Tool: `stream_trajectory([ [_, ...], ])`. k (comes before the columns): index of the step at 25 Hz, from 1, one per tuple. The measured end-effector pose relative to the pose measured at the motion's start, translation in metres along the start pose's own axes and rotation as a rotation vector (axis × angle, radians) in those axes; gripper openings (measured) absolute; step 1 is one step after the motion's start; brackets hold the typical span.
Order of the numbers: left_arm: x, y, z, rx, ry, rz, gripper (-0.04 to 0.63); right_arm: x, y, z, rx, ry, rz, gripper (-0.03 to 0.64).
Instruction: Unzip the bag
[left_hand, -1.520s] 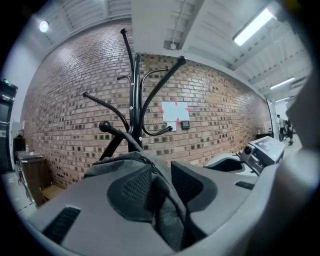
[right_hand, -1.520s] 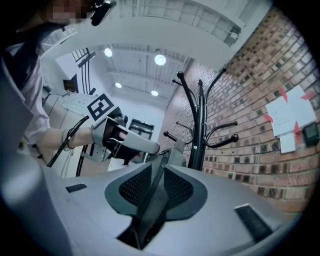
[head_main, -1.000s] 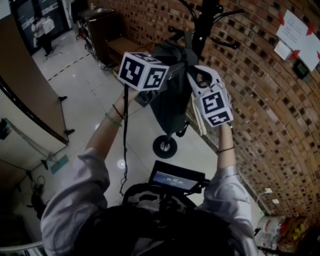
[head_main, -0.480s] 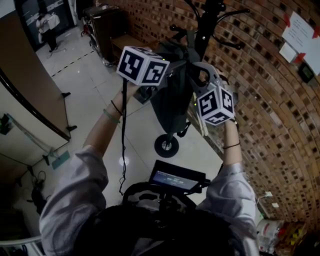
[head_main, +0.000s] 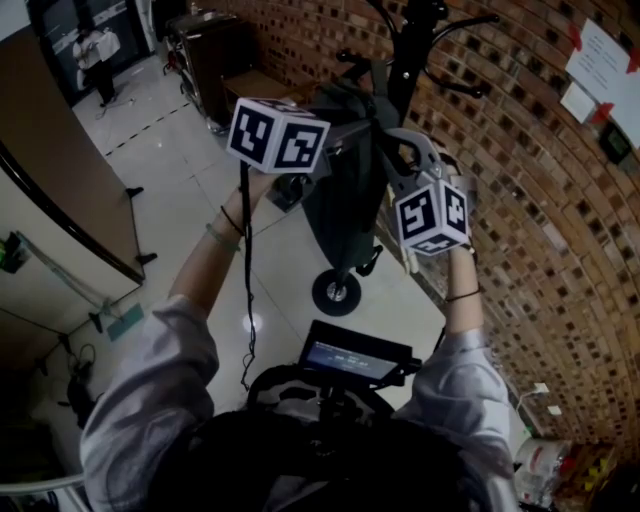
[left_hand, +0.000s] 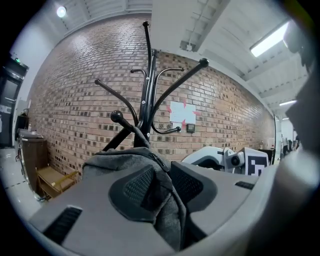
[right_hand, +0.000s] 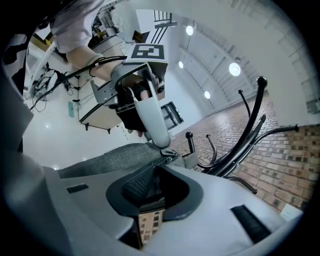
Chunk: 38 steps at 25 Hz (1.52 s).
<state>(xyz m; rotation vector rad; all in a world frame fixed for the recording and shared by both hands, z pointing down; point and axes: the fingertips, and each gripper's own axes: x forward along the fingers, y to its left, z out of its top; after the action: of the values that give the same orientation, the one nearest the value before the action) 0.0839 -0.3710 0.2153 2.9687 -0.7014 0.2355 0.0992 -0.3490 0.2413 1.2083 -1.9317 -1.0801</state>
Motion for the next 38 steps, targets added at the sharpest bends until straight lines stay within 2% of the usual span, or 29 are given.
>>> stream_trajectory([
  [3,0.001,0.0,0.0,0.008,0.0,0.0,0.123,-0.005,-0.006,-0.005,0.004,-0.014,-0.045,0.015],
  [6,0.002,0.001,0.0,0.01,0.002,-0.002,0.123,-0.007,-0.014,-0.009,0.021,-0.048,-0.055,0.012],
  [11,0.004,0.002,0.001,0.011,-0.001,0.0,0.123,0.0,-0.019,-0.01,-0.042,-0.012,-0.065,0.012],
  [15,0.004,0.002,0.0,0.006,-0.004,-0.004,0.123,0.003,-0.02,-0.009,-0.015,-0.008,-0.078,0.012],
  [17,0.004,0.001,0.0,0.011,-0.001,-0.003,0.123,0.003,-0.02,-0.011,0.051,-0.005,-0.071,0.012],
  [19,0.004,0.001,0.0,0.023,0.006,-0.002,0.123,0.004,-0.02,-0.008,0.149,-0.036,-0.029,0.018],
  [20,0.004,0.001,0.0,0.031,0.012,-0.001,0.123,0.004,-0.019,-0.004,0.195,-0.058,0.001,0.073],
  [21,0.005,0.001,0.0,0.039,0.018,0.001,0.123,0.005,-0.017,0.001,0.222,-0.072,0.027,0.098],
  [25,0.005,0.002,-0.001,0.067,0.032,0.014,0.123,0.014,-0.016,0.007,0.157,-0.06,0.038,0.098],
  [27,0.005,0.002,0.0,0.063,0.027,0.013,0.123,0.015,-0.017,0.004,0.202,-0.064,0.066,0.098],
  [31,0.004,0.0,0.0,0.052,0.026,-0.001,0.123,0.016,-0.021,0.0,0.352,-0.09,0.206,0.1],
  [35,0.004,0.001,-0.001,0.057,0.027,0.001,0.123,0.021,-0.023,-0.001,0.37,-0.056,0.36,0.112],
  [38,0.005,0.002,-0.002,0.048,0.02,0.001,0.123,0.024,-0.023,-0.001,0.369,-0.034,0.422,0.098],
])
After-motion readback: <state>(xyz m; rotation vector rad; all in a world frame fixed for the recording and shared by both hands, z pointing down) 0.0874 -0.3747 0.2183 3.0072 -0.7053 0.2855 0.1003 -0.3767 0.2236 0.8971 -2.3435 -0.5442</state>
